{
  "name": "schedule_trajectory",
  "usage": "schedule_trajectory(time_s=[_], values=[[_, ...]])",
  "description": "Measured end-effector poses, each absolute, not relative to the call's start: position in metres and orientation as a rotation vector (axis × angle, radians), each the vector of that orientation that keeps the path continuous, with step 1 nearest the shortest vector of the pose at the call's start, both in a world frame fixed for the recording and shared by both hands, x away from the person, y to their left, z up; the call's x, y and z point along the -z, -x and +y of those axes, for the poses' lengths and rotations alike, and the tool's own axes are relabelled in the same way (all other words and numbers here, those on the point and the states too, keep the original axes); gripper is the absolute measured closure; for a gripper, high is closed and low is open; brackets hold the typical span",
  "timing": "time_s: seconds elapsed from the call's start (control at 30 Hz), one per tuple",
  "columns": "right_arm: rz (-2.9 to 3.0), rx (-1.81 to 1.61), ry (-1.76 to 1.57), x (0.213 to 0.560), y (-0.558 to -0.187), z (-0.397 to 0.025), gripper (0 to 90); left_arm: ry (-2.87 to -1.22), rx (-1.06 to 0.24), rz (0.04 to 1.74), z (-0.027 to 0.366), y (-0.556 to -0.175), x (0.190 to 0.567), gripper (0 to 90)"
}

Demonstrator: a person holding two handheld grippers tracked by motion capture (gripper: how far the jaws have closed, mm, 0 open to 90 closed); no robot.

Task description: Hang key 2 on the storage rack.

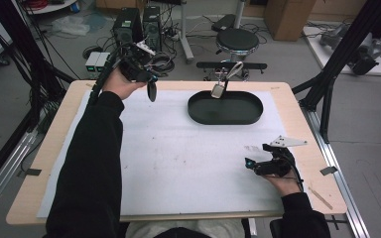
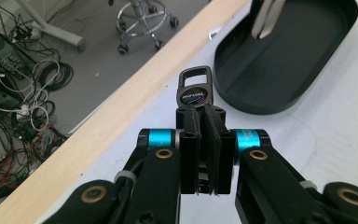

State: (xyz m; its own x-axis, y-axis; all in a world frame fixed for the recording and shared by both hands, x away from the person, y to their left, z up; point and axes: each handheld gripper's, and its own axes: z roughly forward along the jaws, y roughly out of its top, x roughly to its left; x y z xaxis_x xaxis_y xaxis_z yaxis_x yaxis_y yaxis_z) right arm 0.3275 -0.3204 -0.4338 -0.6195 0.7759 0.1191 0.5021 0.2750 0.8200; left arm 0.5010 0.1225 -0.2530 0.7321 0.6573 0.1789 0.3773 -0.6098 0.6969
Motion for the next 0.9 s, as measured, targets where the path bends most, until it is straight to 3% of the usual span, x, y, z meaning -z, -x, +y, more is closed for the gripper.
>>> schedule_trajectory(time_s=[0.53,0.9], values=[[2.259,-1.293,-1.152,0.433,-0.328,-0.317,0.8,-2.244,-0.577,0.639,0.056,-0.505,0.221,84.5],[2.259,-1.295,-1.167,0.433,-0.329,-0.316,0.8,-2.255,-0.574,0.625,0.023,-0.510,0.233,84.4]])
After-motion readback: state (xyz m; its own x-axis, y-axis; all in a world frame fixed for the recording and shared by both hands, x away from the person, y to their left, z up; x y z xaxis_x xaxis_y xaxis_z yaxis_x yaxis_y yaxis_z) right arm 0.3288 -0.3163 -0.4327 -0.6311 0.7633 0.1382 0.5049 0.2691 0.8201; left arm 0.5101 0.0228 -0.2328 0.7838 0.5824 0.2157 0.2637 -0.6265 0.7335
